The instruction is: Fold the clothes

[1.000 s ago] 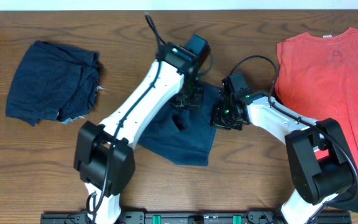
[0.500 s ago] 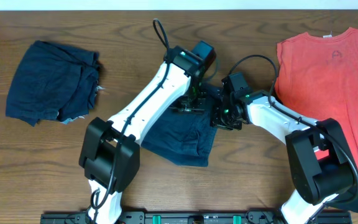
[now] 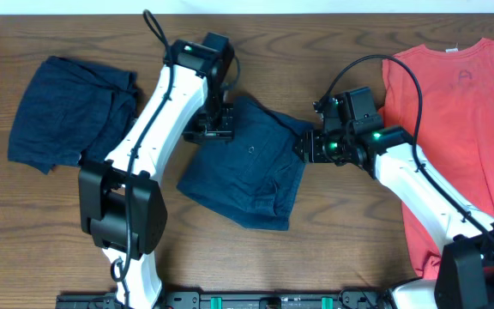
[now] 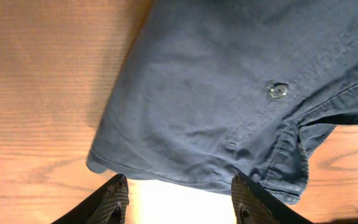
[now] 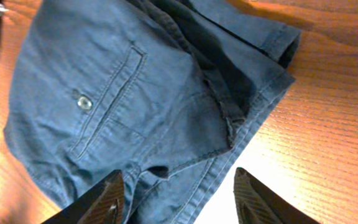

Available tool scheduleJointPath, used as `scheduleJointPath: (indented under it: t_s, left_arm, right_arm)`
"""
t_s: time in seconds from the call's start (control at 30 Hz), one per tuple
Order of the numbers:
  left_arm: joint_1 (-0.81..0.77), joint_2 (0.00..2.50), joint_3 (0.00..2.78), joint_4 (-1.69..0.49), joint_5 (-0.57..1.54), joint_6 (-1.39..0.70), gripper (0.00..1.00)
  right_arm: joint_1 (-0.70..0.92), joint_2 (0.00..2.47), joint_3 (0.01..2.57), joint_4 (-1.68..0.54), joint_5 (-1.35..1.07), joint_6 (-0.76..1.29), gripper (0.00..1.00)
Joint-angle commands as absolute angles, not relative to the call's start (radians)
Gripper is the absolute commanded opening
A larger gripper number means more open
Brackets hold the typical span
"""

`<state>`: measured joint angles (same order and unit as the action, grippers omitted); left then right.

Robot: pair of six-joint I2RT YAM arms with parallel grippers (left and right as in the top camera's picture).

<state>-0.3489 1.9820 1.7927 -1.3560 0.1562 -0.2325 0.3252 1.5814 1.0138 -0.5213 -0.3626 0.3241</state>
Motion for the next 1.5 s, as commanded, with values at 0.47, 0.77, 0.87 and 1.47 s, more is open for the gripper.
scheduleJointPath:
  t_s: [0.47, 0.77, 0.87, 1.47]
  left_arm:
    - [-0.361, 1.960, 1.538, -1.238, 0.219, -0.124, 0.55]
    - [-0.366, 1.960, 1.300, -1.011, 0.262, -0.124, 0.55]
    - [-0.366, 1.960, 1.279, -0.992, 0.262, -0.124, 0.55]
    - [-0.365, 1.959, 1.346, -1.060, 0.313, -0.075, 0.62]
  right_arm:
    - [0.290, 1.668, 1.036, -0.405, -0.222, 0.316, 0.01]
    - [0.281, 1.697, 1.035, -0.375, -0.035, 0.317, 0.25]
    - [0.277, 1.691, 1.036, -0.382, -0.038, 0.293, 0.21]
    - [0.479, 1.763, 1.024, -0.677, -0.279, 0.224, 0.20]
